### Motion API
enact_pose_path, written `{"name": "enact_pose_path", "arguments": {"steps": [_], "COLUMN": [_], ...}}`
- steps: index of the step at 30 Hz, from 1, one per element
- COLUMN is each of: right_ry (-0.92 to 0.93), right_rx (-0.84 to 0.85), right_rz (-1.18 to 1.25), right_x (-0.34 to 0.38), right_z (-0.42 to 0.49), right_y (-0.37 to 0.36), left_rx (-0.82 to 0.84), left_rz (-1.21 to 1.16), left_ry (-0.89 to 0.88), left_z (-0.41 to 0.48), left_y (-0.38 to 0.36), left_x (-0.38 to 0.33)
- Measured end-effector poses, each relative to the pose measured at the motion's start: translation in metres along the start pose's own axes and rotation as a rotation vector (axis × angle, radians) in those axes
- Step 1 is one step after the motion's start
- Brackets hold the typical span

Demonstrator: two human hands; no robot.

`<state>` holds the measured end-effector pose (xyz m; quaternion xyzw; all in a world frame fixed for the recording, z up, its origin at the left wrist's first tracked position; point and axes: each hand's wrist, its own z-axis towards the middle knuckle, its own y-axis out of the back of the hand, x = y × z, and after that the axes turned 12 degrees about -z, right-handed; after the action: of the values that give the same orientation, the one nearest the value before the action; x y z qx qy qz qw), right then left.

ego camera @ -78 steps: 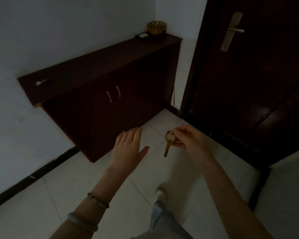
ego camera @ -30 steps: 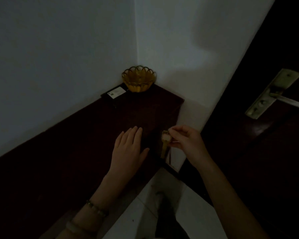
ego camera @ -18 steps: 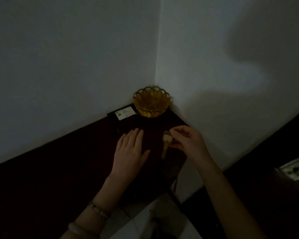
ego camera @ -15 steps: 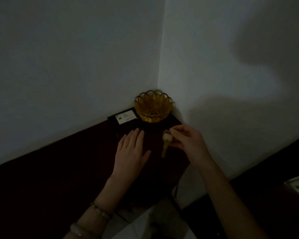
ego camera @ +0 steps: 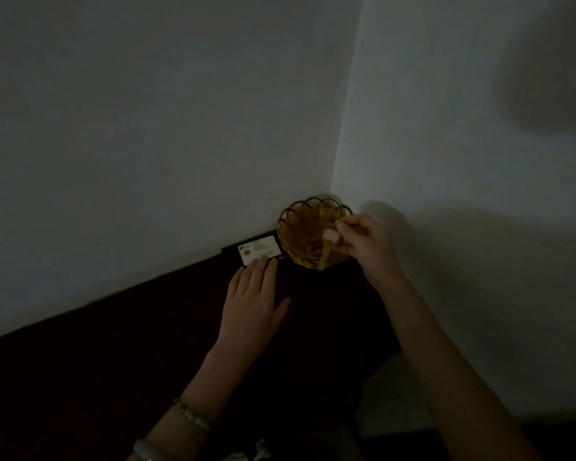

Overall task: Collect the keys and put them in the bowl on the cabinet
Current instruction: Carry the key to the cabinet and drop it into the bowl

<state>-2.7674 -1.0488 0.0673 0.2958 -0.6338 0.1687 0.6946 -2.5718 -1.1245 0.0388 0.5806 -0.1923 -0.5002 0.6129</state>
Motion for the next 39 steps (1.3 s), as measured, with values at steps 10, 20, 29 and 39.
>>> {"name": "enact_pose_path", "arguments": {"steps": [10, 20, 29, 39], "right_ry": [-0.018, -0.116, 0.055, 0.274], "right_rx": [0.074, 0.139, 0.138, 0.006], "right_rz": [-0.554, -0.745, -0.853, -0.911], "right_x": [-0.036, -0.049, -0.034, -0.008], "right_z": [0.085, 0.100, 0.079, -0.032], "right_y": [-0.029, -0.038, -0.032, -0.002], "left_rx": [0.040, 0.043, 0.049, 0.021], "left_rz": [0.042, 0.047, 0.034, -0.023], "left_ry": [-0.026, -0.016, -0.011, -0.043], "left_z": [0.030, 0.036, 0.038, 0.037], "left_y": [-0.007, -0.011, -0.011, -0.003], "left_x": [0.017, 0.026, 0.024, 0.008]}}
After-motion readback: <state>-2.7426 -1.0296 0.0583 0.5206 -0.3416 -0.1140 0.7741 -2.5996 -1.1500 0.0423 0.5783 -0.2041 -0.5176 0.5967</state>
